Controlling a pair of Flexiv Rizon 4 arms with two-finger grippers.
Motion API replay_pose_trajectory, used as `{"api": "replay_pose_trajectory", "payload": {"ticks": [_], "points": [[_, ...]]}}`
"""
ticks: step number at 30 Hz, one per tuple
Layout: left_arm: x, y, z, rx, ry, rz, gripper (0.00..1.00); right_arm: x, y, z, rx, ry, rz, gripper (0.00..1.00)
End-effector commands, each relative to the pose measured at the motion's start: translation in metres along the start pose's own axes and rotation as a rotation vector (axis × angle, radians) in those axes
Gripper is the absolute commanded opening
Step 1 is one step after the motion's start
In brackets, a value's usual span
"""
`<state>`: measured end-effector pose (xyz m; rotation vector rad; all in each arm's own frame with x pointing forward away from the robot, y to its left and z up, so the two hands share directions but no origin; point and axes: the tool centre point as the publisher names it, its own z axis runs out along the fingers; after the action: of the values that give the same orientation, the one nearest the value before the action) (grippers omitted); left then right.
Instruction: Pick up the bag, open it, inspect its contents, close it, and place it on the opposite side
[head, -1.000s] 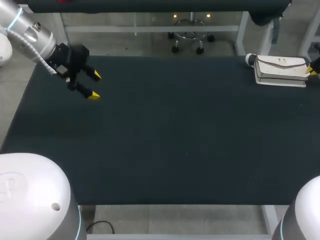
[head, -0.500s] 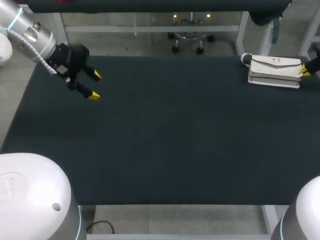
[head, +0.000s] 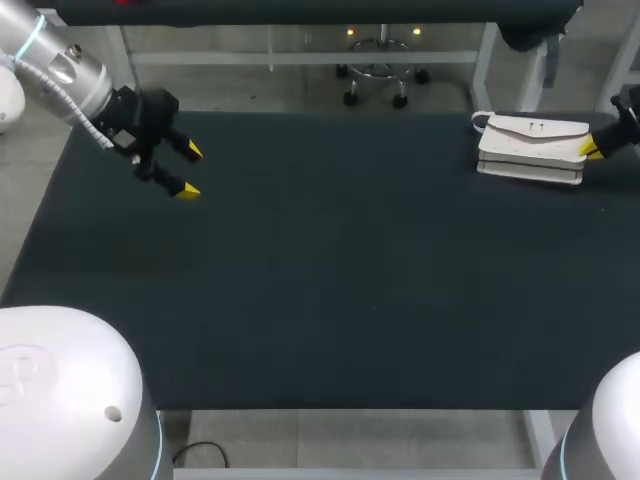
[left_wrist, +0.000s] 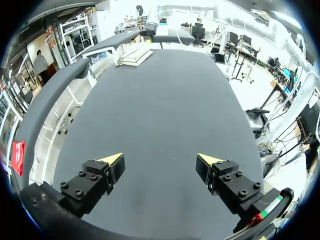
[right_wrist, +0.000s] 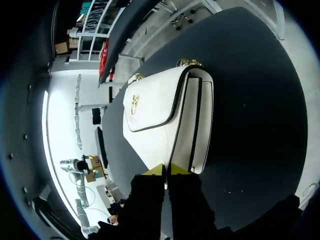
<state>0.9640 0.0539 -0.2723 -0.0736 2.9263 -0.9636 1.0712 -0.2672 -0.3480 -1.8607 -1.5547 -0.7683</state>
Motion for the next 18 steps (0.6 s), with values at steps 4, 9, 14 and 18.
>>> {"api": "replay_pose_trajectory", "payload": {"ticks": [4,9,14,18], "points": [[0.000,0.000,0.001,0.002,-0.002,0.001,1.00,0.006,-0.013,0.004,0.098,0.038,-0.027,0.00],[0.000,0.000,0.001,0.002,-0.002,0.001,1.00,0.009,-0.026,0.007,0.136,0.035,-0.050,0.00],[0.000,0.000,0.001,0.002,-0.002,0.001,1.00,0.005,-0.032,0.016,0.193,0.037,-0.057,0.00],[0.000,0.000,0.001,0.002,-0.002,0.001,1.00,0.001,-0.031,0.021,0.208,0.039,-0.058,0.00]]}}
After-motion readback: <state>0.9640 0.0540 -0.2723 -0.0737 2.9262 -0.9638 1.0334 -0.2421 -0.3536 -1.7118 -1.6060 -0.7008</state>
